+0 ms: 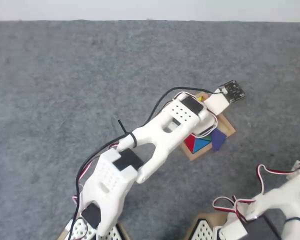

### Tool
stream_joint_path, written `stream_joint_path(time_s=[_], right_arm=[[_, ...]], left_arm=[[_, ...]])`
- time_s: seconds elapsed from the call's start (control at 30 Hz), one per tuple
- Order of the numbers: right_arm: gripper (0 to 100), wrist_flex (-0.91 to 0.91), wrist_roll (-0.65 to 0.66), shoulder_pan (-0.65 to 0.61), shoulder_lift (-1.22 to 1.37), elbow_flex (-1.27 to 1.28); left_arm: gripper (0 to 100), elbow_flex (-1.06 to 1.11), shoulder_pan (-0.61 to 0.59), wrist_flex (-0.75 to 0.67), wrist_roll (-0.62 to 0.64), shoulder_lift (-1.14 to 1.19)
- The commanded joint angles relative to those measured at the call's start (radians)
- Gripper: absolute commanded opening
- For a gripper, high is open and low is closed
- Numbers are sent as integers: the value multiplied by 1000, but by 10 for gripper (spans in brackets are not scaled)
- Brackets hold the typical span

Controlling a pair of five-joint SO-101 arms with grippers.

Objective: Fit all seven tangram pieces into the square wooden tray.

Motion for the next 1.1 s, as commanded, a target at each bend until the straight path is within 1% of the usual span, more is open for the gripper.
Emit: stream_joint_path(time_s=[0.0,0.23,0.3,0.4,0.47,0.53,0.6,0.63,0.7,0.73,0.8,0.87,1.07], right_arm=[[9,7,12,-10,-38,-6],[9,7,12,-10,-36,-6],[9,7,12,-10,-41,-6],[9,7,8,-5,-41,-6],[9,7,6,-5,-41,-6],[9,7,6,-4,-41,-6],[9,7,8,-2,-41,-6],[9,5,8,2,-41,-6],[9,-1,8,22,-41,-6],[9,-2,8,33,-41,-6],[9,-2,12,47,-41,-6],[9,-2,12,54,-41,-6],[9,4,12,61,-41,-6]], left_arm=[[152,-101,-9,18,-15,26],[152,-180,-12,20,-28,68],[152,-219,-21,48,-25,64],[148,-248,-25,92,-23,26],[127,-242,-23,104,-6,-29],[120,-194,-6,123,12,-106],[120,-68,52,117,18,-199],[120,22,94,84,25,-250],[121,220,169,-23,26,-356],[128,305,189,-80,31,-402],[152,412,204,-144,61,-465],[160,437,204,-152,74,-466],[160,432,176,-164,74,-367]])
